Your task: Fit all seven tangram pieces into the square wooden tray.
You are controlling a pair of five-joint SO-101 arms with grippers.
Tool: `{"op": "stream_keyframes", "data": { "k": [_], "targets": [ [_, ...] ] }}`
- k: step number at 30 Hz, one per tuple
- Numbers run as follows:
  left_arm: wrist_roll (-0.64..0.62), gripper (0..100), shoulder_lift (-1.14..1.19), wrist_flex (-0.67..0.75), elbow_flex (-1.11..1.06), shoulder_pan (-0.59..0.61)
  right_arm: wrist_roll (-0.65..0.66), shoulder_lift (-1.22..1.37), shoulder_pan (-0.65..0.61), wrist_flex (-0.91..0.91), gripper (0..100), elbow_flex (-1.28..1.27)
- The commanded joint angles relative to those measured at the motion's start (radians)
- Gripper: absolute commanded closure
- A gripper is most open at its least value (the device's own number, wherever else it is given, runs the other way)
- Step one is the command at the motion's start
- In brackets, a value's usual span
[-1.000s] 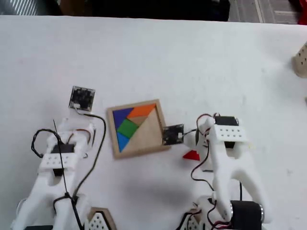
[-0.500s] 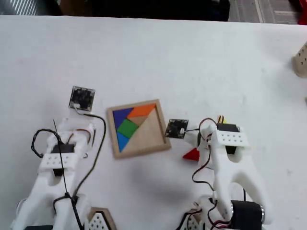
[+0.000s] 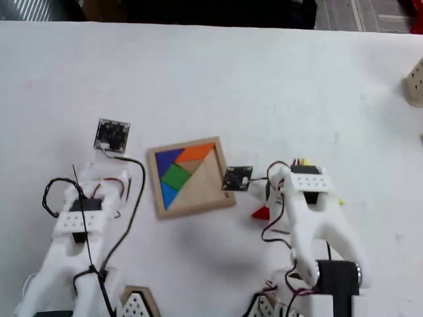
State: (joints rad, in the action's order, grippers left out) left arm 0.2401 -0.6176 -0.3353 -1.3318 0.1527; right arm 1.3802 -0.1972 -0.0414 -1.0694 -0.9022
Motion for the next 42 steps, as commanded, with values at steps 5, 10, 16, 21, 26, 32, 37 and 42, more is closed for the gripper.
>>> {"op": "stream_keyframes", "data": {
  "k": [5,10,16,21,26,32,37,42],
  "targets": [
    [0.003,98,-0.025,-0.009,0.034,0.012,0.012,0.101,0.058,-0.065,64.7,0.143],
    [0.005,98,-0.025,-0.003,0.034,0.012,0.005,0.101,0.059,-0.064,64.7,0.144],
    [0.006,98,-0.025,-0.003,0.032,0.012,0.011,0.105,0.136,-0.015,64.6,0.149],
    [0.006,98,-0.025,-0.003,0.032,0.012,0.000,0.107,0.116,-0.016,64.7,0.149],
    [0.006,98,-0.025,-0.003,0.032,0.012,-0.002,0.107,0.107,-0.016,64.8,0.149],
    [0.006,98,-0.025,-0.003,0.032,0.012,-0.014,0.102,0.068,-0.001,64.7,0.150],
    [0.005,98,-0.025,-0.003,0.032,0.012,-0.058,0.108,0.036,0.008,64.5,0.164],
    [0.005,98,-0.025,-0.003,0.032,0.012,-0.058,0.108,0.038,0.012,64.8,0.166]
  ]
}}
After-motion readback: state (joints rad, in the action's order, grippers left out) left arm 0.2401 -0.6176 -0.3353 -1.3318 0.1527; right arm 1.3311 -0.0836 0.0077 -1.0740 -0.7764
